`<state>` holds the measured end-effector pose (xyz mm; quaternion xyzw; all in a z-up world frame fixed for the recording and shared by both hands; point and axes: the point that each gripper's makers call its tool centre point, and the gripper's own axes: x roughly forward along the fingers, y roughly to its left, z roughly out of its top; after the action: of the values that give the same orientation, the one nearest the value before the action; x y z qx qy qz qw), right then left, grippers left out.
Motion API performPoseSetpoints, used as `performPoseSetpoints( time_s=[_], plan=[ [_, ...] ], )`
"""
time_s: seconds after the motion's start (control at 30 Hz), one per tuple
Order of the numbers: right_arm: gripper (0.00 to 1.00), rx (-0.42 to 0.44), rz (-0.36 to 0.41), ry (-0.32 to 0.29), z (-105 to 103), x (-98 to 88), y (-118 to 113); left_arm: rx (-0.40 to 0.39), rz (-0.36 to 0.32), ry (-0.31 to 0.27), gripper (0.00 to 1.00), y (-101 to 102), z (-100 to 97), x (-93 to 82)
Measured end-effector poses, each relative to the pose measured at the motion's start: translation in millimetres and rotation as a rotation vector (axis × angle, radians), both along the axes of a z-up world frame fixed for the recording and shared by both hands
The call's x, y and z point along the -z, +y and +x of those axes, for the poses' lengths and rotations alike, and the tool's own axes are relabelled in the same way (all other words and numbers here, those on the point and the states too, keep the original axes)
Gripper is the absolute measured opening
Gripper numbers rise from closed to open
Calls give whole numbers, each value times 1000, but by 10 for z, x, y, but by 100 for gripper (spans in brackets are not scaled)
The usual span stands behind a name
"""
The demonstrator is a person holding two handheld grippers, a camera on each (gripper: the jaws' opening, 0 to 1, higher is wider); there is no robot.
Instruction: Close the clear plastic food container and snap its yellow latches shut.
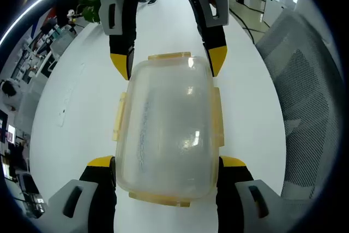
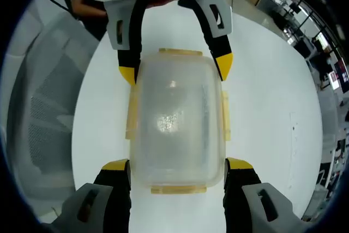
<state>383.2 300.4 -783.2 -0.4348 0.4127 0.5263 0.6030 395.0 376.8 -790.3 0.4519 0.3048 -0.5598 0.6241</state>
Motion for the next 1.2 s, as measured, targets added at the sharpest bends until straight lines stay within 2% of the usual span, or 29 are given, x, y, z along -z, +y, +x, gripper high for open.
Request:
performPoseSetpoints(
  time_s=[0.5, 0.87, 1.03, 1.2],
  plan=[
    [69, 5, 13, -2, 123, -5, 12, 1, 6, -3, 75, 13, 124, 2],
    [70, 0, 15, 0, 116, -7, 13, 7, 5, -18, 76, 10, 117, -2],
    [70, 8, 34, -33, 125, -54, 2, 4, 10, -44, 77, 40, 135, -30],
    [72, 46, 60, -59, 141, -121, -19, -50, -31, -32, 77, 75, 151, -106]
  ],
)
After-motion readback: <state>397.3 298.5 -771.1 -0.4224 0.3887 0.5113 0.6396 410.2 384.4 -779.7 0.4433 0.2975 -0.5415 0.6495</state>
